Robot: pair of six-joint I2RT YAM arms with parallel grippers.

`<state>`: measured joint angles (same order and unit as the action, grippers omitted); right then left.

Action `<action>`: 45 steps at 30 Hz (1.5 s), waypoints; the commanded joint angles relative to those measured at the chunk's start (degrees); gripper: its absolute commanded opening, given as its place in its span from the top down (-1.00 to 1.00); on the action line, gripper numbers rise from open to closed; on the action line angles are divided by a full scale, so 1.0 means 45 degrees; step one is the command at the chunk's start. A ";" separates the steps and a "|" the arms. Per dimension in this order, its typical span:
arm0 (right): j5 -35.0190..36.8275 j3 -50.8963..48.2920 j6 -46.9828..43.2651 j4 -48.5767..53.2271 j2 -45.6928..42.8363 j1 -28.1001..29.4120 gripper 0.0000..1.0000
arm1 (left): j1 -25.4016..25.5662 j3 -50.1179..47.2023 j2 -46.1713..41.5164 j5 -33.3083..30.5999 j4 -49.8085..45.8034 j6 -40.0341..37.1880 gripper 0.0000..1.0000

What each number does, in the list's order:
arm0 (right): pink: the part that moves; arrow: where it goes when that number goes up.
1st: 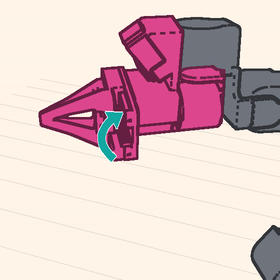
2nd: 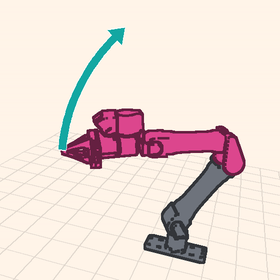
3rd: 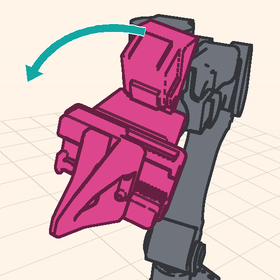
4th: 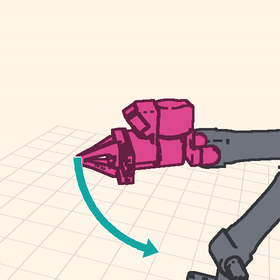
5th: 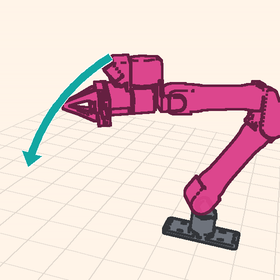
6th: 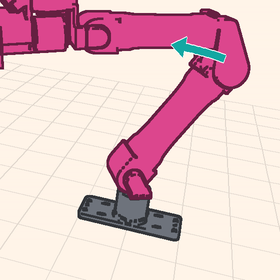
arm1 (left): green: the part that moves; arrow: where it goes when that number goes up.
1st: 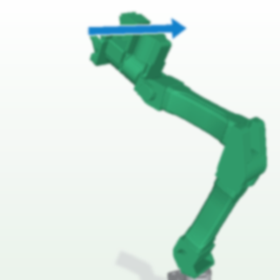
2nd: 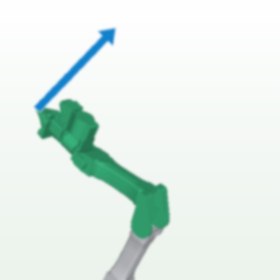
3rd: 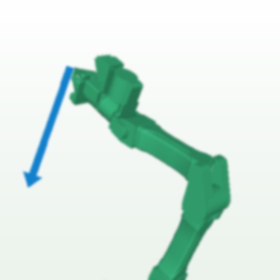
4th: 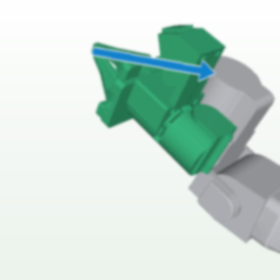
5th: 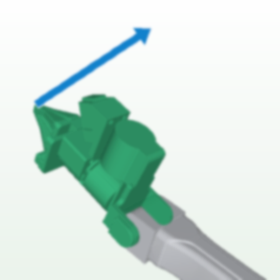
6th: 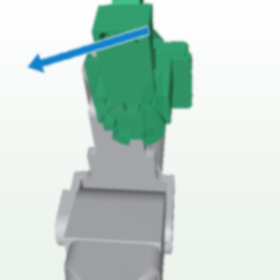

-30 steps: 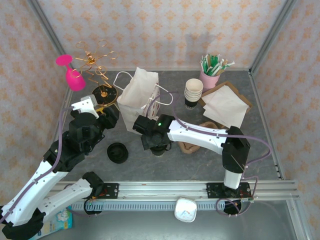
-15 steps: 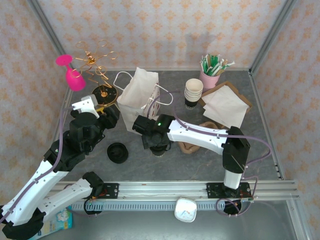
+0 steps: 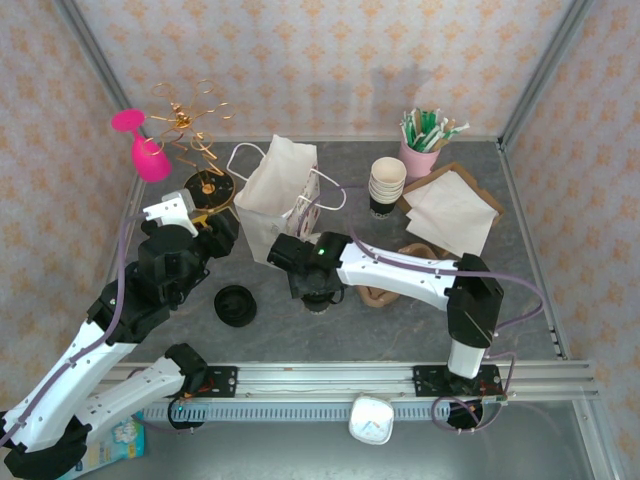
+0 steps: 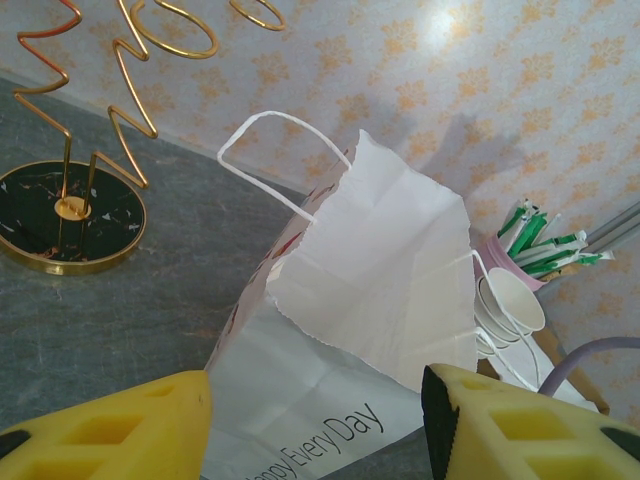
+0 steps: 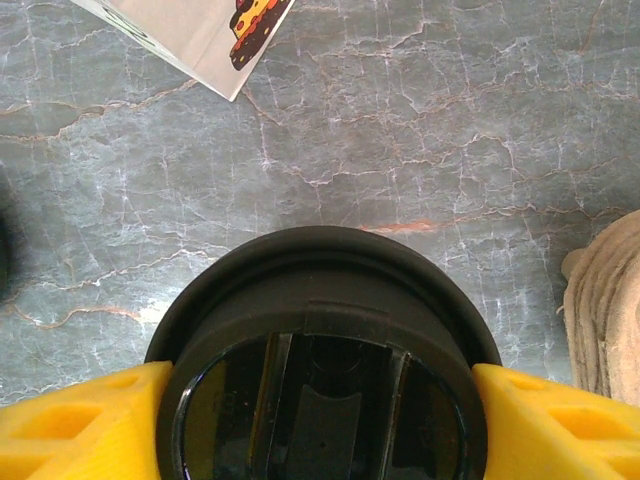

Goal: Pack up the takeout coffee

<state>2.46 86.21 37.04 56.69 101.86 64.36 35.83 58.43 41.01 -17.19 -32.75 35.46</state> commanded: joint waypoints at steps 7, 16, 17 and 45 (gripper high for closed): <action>0.1328 0.0514 0.0051 0.0915 -0.0228 0.0015 -0.41 | -0.0091 0.0355 0.0046 -0.0064 0.0157 -0.0185 -0.15; 0.1449 0.0306 -0.0574 0.0541 -0.1110 -0.1195 -0.41 | -0.0087 0.0454 0.0117 -0.0086 0.0188 -0.0263 -0.15; 0.1411 0.0309 -0.0726 0.0433 -0.1163 -0.1356 -0.41 | -0.0091 0.0456 0.0124 -0.0087 0.0217 -0.0263 -0.15; 0.0762 0.0315 -0.3391 -0.1131 -0.0781 -0.5175 -0.44 | -0.0092 0.0458 0.0539 -0.0862 -0.0084 -0.0342 -0.16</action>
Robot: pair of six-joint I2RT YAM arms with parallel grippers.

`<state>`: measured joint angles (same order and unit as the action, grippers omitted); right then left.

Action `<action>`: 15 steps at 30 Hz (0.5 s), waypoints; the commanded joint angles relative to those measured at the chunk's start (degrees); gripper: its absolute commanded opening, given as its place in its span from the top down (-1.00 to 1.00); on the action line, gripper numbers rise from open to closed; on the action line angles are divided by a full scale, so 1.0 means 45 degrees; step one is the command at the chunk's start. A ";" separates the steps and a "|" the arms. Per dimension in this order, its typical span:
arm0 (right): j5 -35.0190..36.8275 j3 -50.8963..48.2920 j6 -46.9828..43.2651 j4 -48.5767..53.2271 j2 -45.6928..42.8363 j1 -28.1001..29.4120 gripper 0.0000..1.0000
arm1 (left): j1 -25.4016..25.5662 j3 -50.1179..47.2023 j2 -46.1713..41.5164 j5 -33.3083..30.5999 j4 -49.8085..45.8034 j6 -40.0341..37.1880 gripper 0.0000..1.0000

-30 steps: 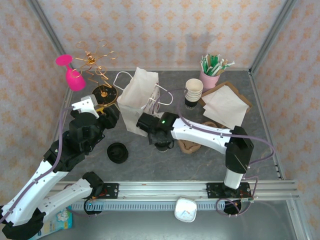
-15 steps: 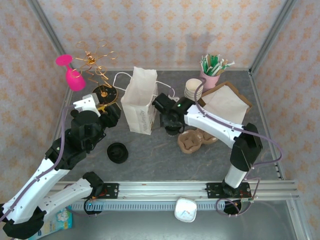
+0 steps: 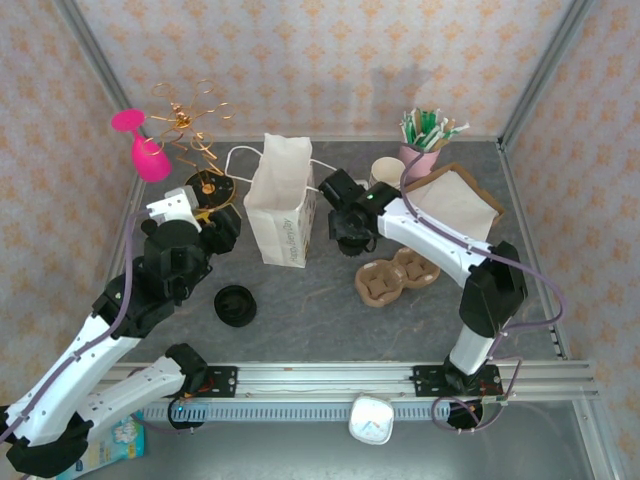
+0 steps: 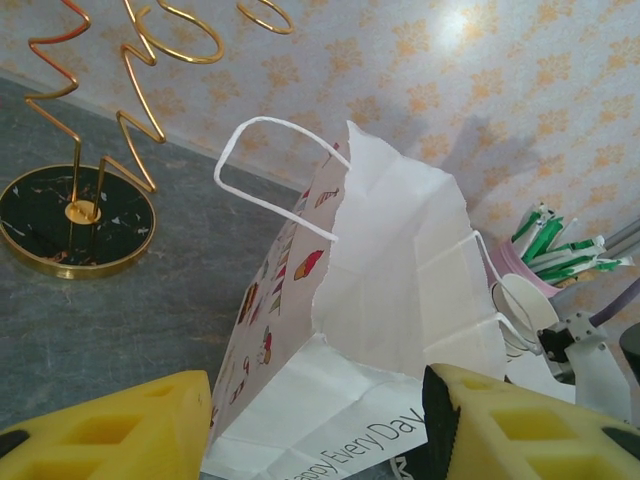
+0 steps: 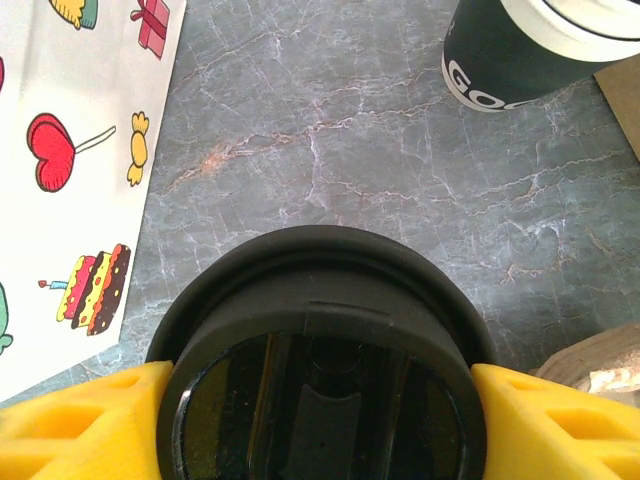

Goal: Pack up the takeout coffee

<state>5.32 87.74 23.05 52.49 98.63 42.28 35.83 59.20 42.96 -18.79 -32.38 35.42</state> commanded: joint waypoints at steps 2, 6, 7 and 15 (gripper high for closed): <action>0.0107 -0.0083 -0.0384 -0.0203 -0.0012 -0.0433 -0.44 | -0.0085 0.0299 0.0299 -0.0503 -0.0167 -0.0332 -0.16; 0.0055 -0.0238 -0.0523 -0.0323 0.0061 -0.0831 -0.44 | -0.0091 0.0340 0.0790 -0.0419 -0.0042 -0.0331 -0.17; 0.0048 -0.0270 -0.0562 -0.0382 0.0060 -0.0911 -0.44 | -0.0082 0.0334 0.0905 -0.0376 0.0027 -0.0332 -0.17; -0.0077 -0.0509 -0.0850 -0.0662 0.0291 -0.1681 -0.44 | -0.0160 0.0102 0.1425 -0.0563 0.0468 -0.0276 -0.18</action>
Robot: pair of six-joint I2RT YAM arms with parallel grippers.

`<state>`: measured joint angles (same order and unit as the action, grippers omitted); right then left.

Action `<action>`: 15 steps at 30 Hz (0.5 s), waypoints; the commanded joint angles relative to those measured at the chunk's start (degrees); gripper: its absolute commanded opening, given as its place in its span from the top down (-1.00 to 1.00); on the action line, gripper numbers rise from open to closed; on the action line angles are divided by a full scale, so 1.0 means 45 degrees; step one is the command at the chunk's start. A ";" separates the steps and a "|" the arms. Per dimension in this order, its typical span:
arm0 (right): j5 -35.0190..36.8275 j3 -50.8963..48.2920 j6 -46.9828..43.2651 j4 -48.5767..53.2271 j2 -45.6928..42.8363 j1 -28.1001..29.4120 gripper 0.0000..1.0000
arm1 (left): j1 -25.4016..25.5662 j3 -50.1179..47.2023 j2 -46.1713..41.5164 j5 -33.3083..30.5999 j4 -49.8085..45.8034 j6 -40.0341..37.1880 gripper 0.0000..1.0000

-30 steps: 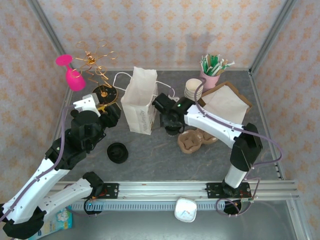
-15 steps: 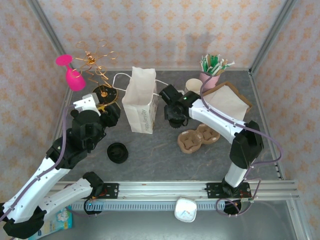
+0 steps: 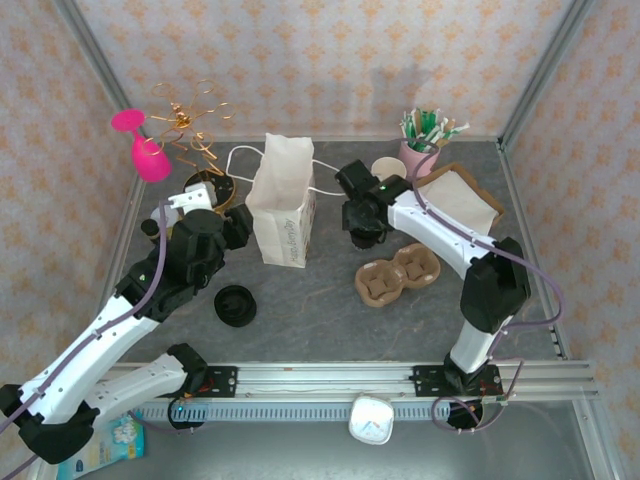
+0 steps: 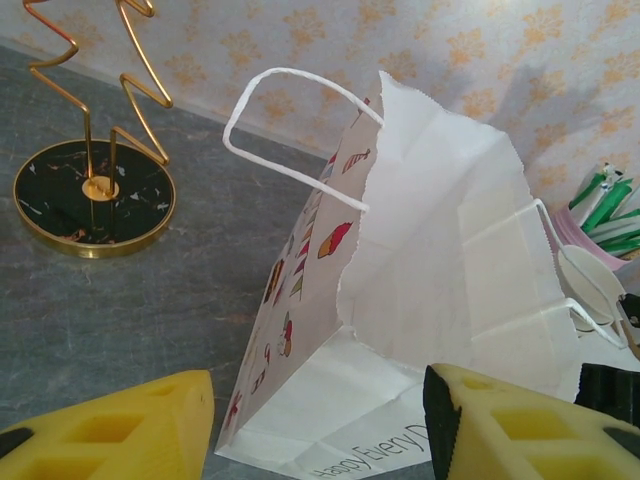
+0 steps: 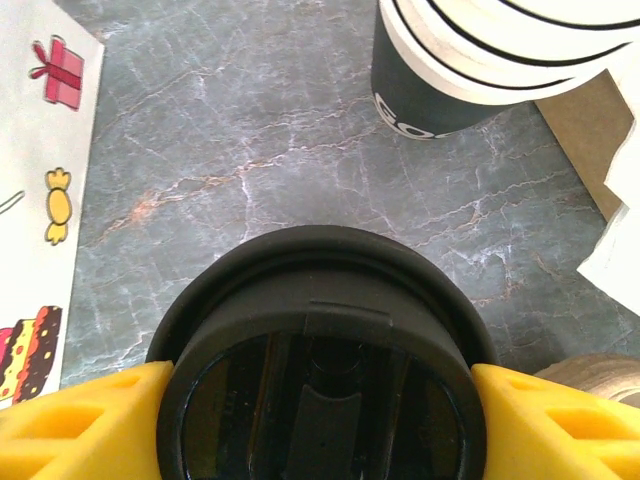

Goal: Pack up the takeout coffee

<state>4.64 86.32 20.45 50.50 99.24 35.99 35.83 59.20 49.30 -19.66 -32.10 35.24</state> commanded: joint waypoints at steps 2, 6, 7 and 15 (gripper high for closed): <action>0.0010 -0.0194 -0.0378 -0.0265 0.0230 -0.0554 -0.44 | -0.0185 0.0059 0.0058 -0.0303 0.0519 -0.0215 -0.19; -0.0068 -0.0110 -0.0546 -0.0447 0.0396 -0.1064 -0.45 | -0.0190 0.0004 0.0080 -0.0377 0.0627 -0.0234 -0.19; -0.0158 -0.0089 -0.0592 -0.0499 0.0458 -0.1182 -0.45 | -0.0208 -0.0004 0.0109 -0.0418 0.0603 -0.0234 -0.20; -0.0312 0.0172 -0.0772 -0.0534 0.1071 -0.1425 -0.51 | -0.0248 0.0029 0.0193 -0.0585 0.0522 -0.0254 -0.20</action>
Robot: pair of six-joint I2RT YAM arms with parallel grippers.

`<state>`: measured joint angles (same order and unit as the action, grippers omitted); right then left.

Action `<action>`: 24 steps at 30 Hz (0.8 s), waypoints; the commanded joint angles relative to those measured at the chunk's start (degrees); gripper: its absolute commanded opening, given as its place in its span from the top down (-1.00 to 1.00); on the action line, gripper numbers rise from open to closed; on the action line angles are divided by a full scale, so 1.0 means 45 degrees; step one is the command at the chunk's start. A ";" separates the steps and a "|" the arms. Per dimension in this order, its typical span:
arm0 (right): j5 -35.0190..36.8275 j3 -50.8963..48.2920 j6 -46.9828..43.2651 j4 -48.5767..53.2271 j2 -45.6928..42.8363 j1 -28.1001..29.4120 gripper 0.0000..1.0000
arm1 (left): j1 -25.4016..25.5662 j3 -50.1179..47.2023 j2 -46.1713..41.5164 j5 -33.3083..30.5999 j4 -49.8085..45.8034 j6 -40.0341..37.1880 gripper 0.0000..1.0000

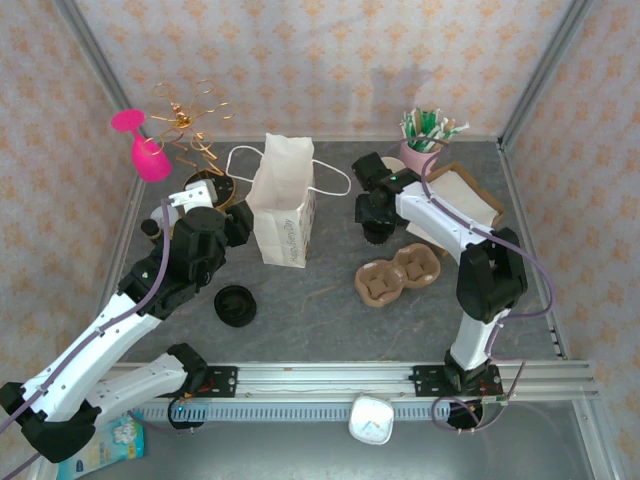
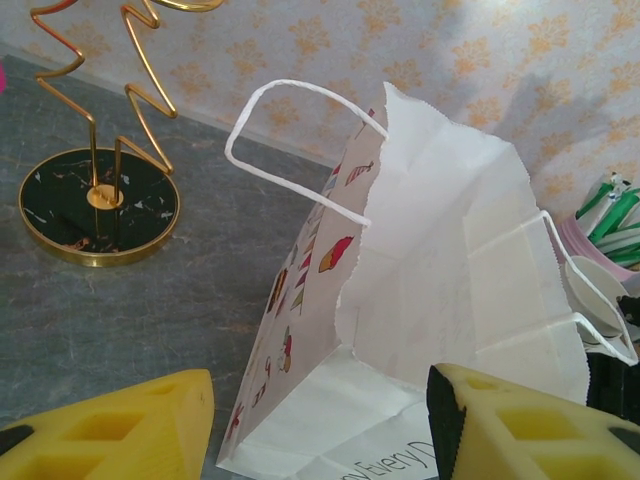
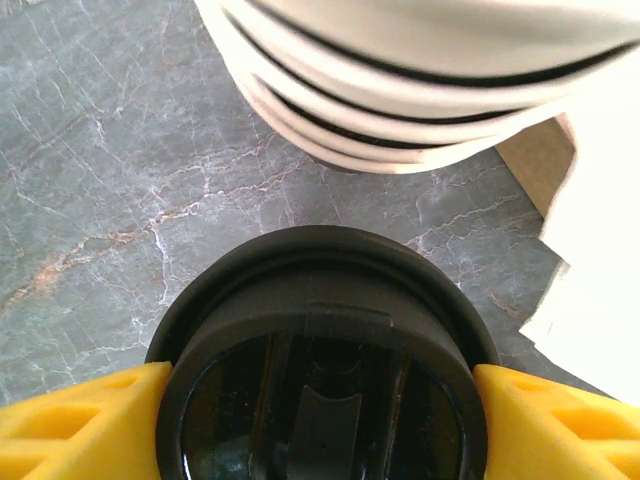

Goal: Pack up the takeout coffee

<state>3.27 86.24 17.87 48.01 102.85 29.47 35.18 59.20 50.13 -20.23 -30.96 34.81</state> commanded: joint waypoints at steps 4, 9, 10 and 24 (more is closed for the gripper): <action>0.0118 0.0308 -0.0257 0.0127 0.0376 -0.0006 -0.64 | -0.0120 0.0044 0.0071 -0.0391 0.0292 -0.0191 -0.21; 0.0114 0.0685 -0.0165 0.0405 0.0106 -0.0003 -0.85 | -0.0161 0.0194 0.0130 -0.0200 0.0334 -0.0196 -0.21; 0.0077 0.0735 -0.0145 0.0421 -0.0044 -0.0006 -0.87 | -0.0162 0.0223 0.0130 -0.0120 0.0401 -0.0196 -0.21; -0.0308 -0.1496 0.0246 0.1075 -0.3736 -0.0006 -0.96 | -0.0173 0.0171 -0.0205 0.1795 0.0648 -0.0750 -0.22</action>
<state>1.50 83.37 17.54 49.69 90.39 29.47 35.07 59.20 50.63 -16.53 -29.85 33.43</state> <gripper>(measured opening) 0.984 0.609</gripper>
